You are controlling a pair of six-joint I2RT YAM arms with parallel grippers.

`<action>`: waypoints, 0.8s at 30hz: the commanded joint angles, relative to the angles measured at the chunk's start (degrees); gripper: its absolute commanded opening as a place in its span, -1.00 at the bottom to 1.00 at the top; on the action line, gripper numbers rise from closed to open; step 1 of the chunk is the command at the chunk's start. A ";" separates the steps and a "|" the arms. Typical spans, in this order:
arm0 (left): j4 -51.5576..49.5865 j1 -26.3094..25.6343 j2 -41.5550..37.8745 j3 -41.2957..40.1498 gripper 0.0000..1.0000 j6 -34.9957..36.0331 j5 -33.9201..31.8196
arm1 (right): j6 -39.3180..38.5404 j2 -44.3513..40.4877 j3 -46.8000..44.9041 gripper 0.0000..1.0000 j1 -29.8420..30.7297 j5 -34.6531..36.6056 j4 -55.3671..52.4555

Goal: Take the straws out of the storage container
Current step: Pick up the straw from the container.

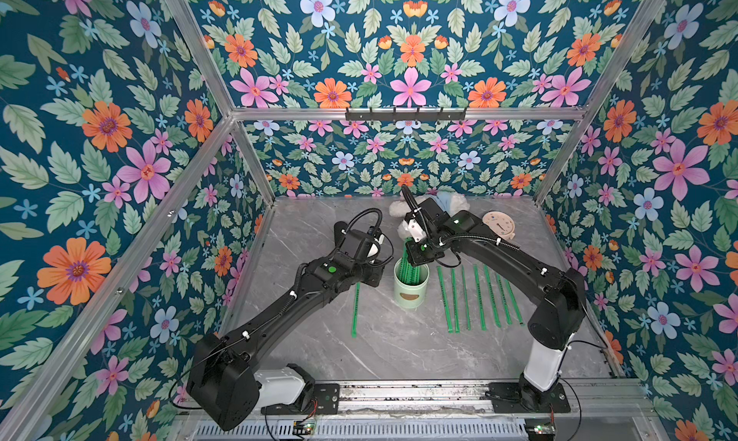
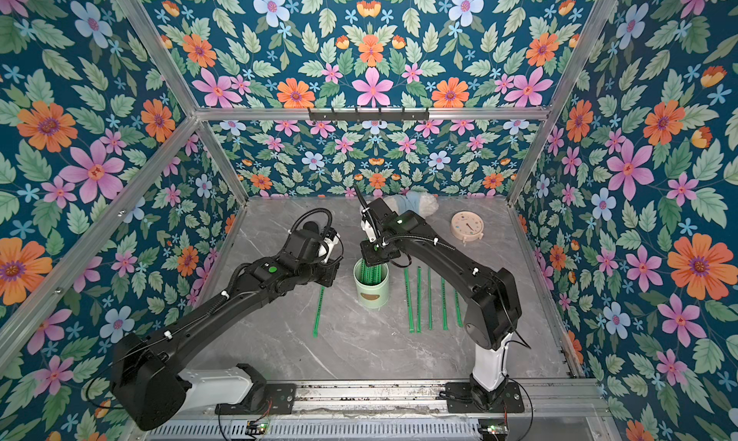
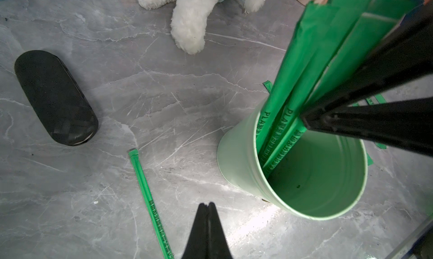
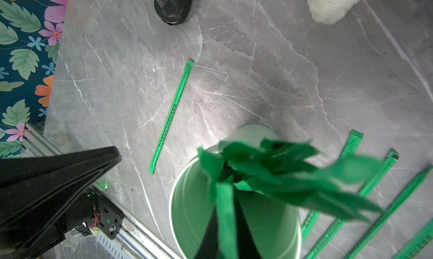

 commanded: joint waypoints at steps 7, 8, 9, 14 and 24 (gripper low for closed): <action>-0.60 -0.03 0.16 0.46 -1.00 0.18 0.01 | -1.06 -2.34 -0.68 -0.83 0.15 1.14 -2.21; -0.64 -0.03 0.21 0.48 -1.00 0.18 0.00 | -1.06 -2.59 -0.88 -0.83 0.15 1.07 -2.20; -0.69 -0.02 0.20 0.42 -1.00 0.18 -0.08 | -1.19 -2.72 -1.16 -0.83 0.15 0.92 -2.16; -0.69 0.01 0.28 0.56 -1.00 0.18 -0.08 | -1.28 -3.03 -2.42 -0.83 0.15 0.49 -1.68; -0.69 0.00 0.51 0.55 -1.00 0.18 0.01 | -1.67 -3.14 -2.97 -0.81 0.12 1.99 -2.31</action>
